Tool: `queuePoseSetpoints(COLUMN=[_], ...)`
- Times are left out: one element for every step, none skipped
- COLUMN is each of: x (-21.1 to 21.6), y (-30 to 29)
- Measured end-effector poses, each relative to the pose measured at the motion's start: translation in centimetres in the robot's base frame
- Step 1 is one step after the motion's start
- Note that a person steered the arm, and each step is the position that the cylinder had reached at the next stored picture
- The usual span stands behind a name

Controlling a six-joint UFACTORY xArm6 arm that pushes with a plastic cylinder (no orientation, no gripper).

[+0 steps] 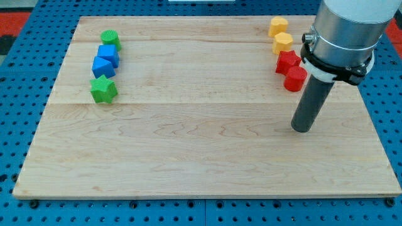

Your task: Move your arm to the right of the red star

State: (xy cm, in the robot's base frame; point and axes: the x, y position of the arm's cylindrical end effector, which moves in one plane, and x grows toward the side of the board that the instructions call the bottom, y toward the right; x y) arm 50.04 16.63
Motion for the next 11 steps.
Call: queuePoseSetpoints(x=[0.0, -0.1, -0.2, -0.3, -0.4, -0.4, -0.4, -2.5, -4.7, -8.5, -12.8], y=[0.0, 1.4, 2.0, 2.3, 2.3, 2.8, 5.5, 8.1, 14.8, 16.9, 14.3])
